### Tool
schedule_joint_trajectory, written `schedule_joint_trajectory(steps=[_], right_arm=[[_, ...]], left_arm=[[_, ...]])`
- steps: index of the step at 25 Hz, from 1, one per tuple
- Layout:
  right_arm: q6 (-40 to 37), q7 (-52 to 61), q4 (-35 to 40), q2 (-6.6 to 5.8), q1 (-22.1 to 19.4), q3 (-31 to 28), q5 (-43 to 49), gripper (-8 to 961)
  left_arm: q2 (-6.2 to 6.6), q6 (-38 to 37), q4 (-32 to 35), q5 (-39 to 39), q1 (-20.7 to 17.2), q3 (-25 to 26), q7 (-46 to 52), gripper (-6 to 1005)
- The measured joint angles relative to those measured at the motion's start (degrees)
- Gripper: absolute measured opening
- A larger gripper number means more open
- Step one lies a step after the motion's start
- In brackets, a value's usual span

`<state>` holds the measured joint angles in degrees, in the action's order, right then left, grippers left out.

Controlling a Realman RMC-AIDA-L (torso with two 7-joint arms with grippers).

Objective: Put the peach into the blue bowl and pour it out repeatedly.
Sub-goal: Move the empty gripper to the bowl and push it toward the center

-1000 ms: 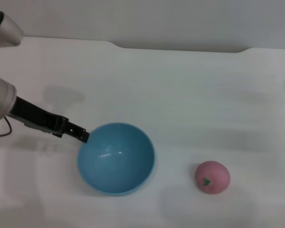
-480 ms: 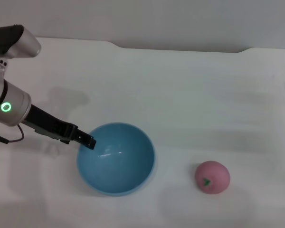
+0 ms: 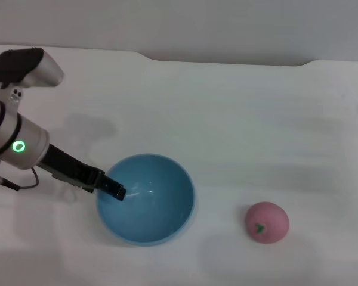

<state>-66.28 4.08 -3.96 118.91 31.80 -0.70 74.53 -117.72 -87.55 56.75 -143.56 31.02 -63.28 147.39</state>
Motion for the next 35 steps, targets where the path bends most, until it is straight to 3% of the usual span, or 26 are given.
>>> schedule_joint_trajectory(steps=[10, 13, 23, 30, 35], right_arm=[[0.0, 0.1, 0.0, 0.15, -0.6, 0.0, 0.0, 643], [0.0, 0.1, 0.0, 0.17, -0.7, 0.0, 0.0, 642], [-0.1, 0.1, 0.0, 0.18, -0.8, 0.0, 0.0, 642], [-0.4, 0.1, 0.1, 0.18, -0.8, -0.8, 0.0, 643], [-2.9, 5.7, -0.4, 0.04, -0.8, -6.2, -0.6, 643]], left_arm=[[-0.23, 2.7, -2.4, 0.4, 0.6, -3.9, 0.1, 809], [-0.23, 2.8, -2.5, 0.5, 0.6, -4.7, -0.1, 658], [-0.16, 3.6, -3.5, 0.5, 0.7, -5.5, 0.6, 418], [-0.13, 3.5, -3.8, 0.5, 0.9, -5.3, 1.0, 140], [-0.13, 3.7, -3.6, 0.5, 1.1, -5.2, 1.2, 1]])
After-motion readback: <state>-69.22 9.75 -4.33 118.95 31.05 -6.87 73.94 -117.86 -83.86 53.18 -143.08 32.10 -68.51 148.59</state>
